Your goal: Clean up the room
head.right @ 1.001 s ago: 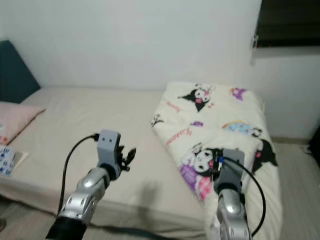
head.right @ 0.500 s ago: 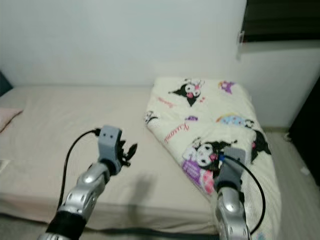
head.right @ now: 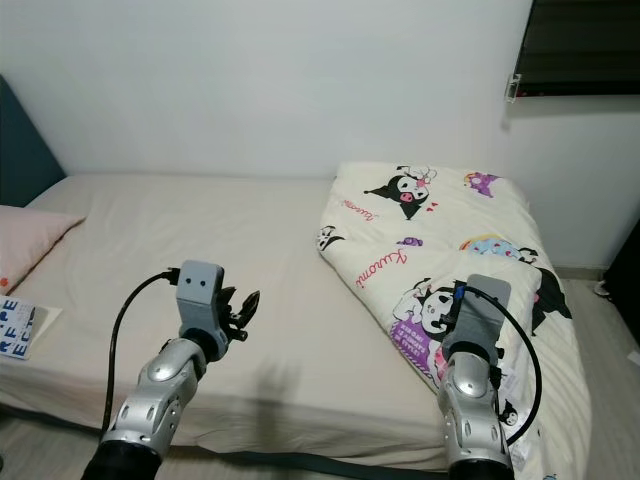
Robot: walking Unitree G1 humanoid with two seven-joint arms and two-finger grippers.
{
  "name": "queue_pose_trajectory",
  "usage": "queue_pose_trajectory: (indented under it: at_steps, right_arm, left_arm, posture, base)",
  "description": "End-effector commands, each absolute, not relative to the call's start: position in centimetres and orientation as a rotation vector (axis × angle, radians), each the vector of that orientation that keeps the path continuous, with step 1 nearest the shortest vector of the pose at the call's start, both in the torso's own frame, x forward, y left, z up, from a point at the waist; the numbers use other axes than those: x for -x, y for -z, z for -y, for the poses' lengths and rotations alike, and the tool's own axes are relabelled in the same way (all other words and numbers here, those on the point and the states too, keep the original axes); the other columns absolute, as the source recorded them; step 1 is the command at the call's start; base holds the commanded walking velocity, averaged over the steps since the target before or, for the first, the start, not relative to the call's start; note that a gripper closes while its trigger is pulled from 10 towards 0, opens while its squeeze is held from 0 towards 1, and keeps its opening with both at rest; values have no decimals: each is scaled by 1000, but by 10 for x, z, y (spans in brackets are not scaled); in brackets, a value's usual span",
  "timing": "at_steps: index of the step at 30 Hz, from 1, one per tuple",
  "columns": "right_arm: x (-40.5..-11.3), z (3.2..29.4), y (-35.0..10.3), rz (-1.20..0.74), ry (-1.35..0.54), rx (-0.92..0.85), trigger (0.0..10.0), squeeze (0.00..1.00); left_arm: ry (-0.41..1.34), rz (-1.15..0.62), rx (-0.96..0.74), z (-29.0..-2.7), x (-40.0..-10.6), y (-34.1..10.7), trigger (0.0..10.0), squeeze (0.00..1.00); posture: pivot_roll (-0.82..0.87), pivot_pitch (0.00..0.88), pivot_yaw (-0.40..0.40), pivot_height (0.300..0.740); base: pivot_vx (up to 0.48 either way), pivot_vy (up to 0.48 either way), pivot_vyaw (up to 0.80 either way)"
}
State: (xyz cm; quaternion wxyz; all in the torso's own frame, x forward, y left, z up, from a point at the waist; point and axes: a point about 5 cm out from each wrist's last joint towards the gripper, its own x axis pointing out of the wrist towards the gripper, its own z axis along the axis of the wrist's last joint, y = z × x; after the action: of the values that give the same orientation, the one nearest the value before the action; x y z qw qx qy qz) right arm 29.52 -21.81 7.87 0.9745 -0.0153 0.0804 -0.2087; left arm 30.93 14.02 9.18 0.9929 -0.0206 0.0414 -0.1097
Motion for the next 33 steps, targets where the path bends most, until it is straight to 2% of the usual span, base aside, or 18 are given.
queue_pose_trajectory:
  at_steps: [1, 22, 30, 31, 33]
  right_arm:
    - [-294, 216, -73, -192, 408, 36, 10000, 0]
    - [-284, 219, -68, -198, 423, 48, 10000, 0]
    - [-282, 217, -69, -189, 424, 47, 10000, 0]
    - [-281, 215, -68, -194, 410, 57, 10000, 0]
    - [-282, 212, -69, -189, 369, 89, 10000, 0]
  left_arm:
    - [203, -105, 34, -147, -307, -88, 10000, 0]
    - [185, -134, 24, -143, -310, -86, 10000, 0]
    - [176, -159, 19, -143, -307, -80, 10000, 0]
    - [176, -166, 8, -144, -306, -78, 10000, 0]
    - [153, -161, 15, -149, -306, -80, 10000, 0]
  posture:
    - [0, 8, 62, 740]
    - [-2, 11, 70, 740]
    - [-9, 26, 61, 715]
    - [-13, 54, 43, 710]
    - [-2, 55, 35, 700]
  base:
    - [0, 0, 0]
    - [0, 0, 0]
    - [0, 0, 0]
    - [0, 0, 0]
    - [0, 0, 0]
